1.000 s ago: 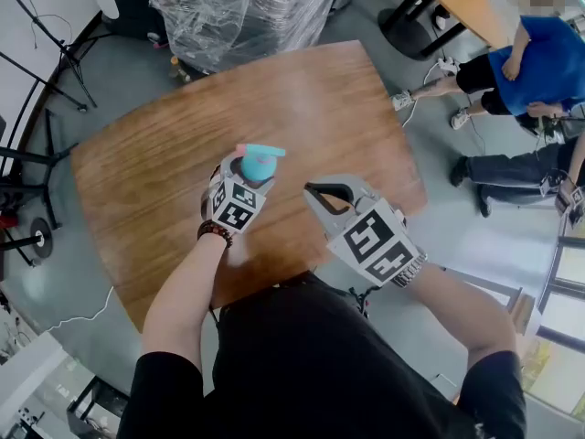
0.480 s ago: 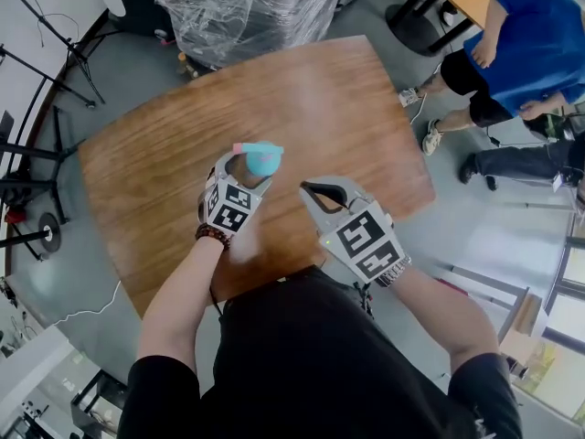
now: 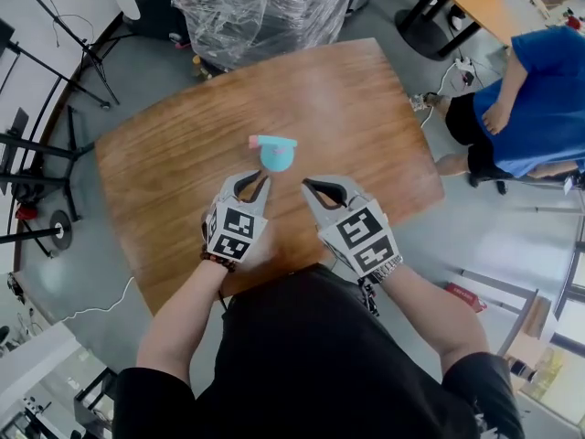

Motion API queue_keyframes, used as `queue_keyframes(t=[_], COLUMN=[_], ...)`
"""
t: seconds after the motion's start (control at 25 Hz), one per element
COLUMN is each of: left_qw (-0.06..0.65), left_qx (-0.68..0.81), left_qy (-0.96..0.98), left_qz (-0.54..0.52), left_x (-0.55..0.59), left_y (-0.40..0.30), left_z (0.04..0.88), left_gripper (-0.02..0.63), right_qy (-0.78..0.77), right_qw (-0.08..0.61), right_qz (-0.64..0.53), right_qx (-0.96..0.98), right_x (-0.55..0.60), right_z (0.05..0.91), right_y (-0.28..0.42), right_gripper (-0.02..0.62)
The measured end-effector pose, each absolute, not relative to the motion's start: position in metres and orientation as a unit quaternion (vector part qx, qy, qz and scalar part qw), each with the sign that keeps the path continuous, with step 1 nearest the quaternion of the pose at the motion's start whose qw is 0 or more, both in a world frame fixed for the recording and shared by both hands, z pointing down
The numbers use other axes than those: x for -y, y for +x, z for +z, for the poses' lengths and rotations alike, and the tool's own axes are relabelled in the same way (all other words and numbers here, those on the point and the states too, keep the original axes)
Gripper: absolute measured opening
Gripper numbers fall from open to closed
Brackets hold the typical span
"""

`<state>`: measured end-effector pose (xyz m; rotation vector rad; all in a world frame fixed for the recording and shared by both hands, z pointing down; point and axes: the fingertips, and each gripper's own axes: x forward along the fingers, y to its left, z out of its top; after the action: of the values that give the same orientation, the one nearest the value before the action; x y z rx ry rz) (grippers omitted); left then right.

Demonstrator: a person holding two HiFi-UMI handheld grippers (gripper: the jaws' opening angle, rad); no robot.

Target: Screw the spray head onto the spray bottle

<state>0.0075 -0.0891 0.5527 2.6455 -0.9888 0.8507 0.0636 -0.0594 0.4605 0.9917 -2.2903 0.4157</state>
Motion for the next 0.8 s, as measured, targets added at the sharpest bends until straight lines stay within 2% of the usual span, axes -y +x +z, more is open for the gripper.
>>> queue_keyframes(t=[0.04, 0.08, 0.4, 0.8], left_qw=[0.094, 0.094, 0.118, 0.121], left_qx=[0.331, 0.327, 0.313, 0.311], left_qy=[0.897, 0.901, 0.916, 0.915], left_qz=[0.278, 0.27, 0.222, 0.225], left_x=[0.085, 0.082, 0.064, 0.059], left_y=[0.009, 0.012, 0.022, 0.023], left_z=[0.544, 0.535, 0.482, 0.471], left_gripper=[0.027, 0.017, 0.015, 0.015], right_qy=[0.376, 0.379, 0.392, 0.402], right_qw=[0.297, 0.292, 0.278, 0.269], right_qz=[0.157, 0.157, 0.154, 0.149], right_qx=[0.864, 0.864, 0.864, 0.862], right_x=[0.059, 0.059, 0.051, 0.05], right_z=[0.46, 0.459, 0.458, 0.458], right_y=[0.062, 0.06, 0.054, 0.052], right_gripper=[-0.008, -0.008, -0.008, -0.008])
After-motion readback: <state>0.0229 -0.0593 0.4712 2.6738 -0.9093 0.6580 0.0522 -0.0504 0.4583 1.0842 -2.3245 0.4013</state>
